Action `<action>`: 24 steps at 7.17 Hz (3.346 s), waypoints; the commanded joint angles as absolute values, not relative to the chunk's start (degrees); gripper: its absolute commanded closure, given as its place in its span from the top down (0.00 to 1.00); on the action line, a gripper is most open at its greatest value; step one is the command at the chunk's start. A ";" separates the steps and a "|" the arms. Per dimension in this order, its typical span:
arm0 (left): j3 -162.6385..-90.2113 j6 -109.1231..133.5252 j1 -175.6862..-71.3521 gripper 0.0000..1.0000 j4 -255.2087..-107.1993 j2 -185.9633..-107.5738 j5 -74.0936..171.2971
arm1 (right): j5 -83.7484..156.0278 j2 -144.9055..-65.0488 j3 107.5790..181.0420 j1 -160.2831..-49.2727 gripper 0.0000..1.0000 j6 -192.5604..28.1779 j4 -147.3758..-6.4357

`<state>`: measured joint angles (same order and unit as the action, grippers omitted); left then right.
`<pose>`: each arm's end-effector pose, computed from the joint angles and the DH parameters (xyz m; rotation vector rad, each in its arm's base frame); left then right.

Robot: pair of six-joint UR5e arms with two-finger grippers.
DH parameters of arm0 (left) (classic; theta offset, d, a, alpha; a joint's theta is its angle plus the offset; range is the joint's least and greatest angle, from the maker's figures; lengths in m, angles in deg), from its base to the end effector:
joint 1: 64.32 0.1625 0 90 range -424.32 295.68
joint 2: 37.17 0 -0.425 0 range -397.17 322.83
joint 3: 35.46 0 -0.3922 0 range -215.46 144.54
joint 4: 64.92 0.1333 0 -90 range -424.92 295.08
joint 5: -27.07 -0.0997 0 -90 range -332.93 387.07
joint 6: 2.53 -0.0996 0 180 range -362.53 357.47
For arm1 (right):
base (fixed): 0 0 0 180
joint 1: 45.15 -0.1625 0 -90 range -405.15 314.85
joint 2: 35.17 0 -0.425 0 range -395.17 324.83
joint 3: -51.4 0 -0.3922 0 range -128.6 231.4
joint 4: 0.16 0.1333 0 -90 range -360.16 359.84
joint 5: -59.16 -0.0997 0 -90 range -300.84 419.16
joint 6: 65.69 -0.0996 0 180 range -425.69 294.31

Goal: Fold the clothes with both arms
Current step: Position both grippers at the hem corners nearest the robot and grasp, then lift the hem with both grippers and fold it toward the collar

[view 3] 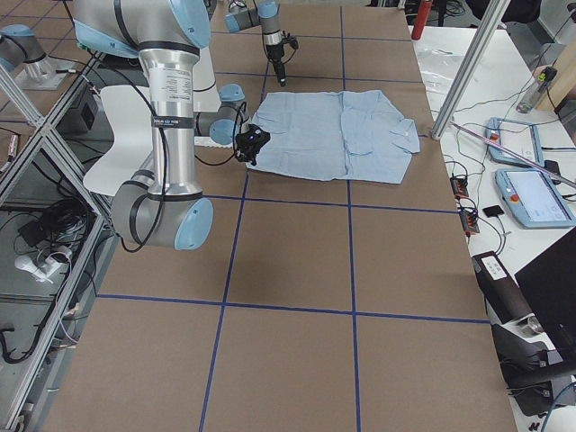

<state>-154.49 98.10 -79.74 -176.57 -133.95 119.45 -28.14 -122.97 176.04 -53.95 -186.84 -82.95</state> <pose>0.4532 -0.2590 0.3245 0.0040 1.0107 -0.3948 -0.4444 -0.2084 0.3542 -0.1072 -0.7786 0.6800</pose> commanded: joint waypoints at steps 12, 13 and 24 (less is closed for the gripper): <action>-150.86 102.33 -74.96 0.47 -176.28 -133.59 117.25 | -28.11 -124.91 178.40 -54.55 0.00 -186.45 -82.95; -150.59 102.32 -74.70 0.47 -176.28 -133.68 117.24 | -28.11 -124.91 178.49 -54.55 0.00 -186.45 -83.21; -160.64 98.66 -92.11 0.00 -166.53 -142.69 126.51 | -28.11 -119.32 184.74 -65.33 0.00 -186.45 -84.00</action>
